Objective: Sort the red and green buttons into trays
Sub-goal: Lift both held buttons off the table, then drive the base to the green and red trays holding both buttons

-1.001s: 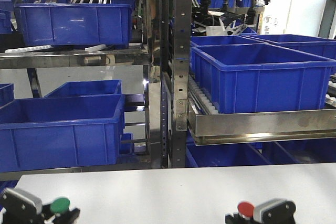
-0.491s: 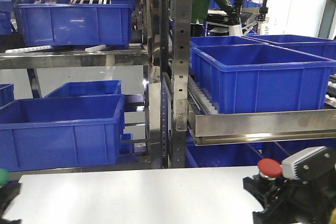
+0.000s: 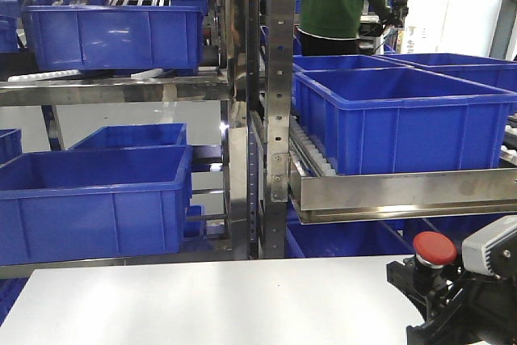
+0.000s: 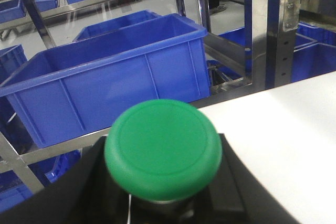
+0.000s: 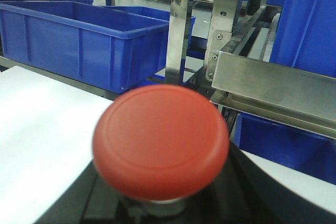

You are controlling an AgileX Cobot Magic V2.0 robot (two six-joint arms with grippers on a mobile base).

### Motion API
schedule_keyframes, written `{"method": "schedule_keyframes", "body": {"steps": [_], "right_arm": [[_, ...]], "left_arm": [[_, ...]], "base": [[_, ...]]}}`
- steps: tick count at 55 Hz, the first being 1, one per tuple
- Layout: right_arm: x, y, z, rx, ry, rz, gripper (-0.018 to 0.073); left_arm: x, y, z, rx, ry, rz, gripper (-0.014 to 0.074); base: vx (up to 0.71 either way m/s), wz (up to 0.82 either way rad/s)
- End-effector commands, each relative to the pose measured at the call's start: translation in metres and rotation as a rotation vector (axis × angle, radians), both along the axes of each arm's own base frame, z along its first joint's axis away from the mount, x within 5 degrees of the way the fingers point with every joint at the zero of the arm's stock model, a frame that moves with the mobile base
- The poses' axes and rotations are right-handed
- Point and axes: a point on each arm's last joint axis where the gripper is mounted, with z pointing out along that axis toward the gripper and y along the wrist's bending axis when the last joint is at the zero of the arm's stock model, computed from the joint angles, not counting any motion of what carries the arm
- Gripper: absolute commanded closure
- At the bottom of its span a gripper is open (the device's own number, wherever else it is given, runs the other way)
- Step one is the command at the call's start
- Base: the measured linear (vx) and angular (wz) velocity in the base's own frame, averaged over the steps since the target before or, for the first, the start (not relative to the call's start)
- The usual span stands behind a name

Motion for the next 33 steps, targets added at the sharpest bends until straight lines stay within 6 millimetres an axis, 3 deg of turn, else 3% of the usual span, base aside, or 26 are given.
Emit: {"method": "schedule_keyframes", "body": {"steps": [1, 21, 33], "right_arm": [[-0.0010, 0.0013, 0.0170, 0.046, -0.069, 0.020, 0.0567], [-0.0010, 0.0013, 0.0170, 0.046, -0.069, 0.020, 0.0567], [-0.0010, 0.0013, 0.0170, 0.046, -0.069, 0.020, 0.0567]], "left_arm": [[0.0011, -0.0037, 0.0182, -0.036, -0.109, -0.030, 0.0599], [0.0011, -0.0037, 0.0182, -0.036, -0.109, -0.030, 0.0599], [0.0011, -0.0037, 0.0182, -0.036, -0.109, -0.030, 0.0599]], "base": [[0.00, 0.00], [0.00, 0.02], [-0.01, 0.37]]}}
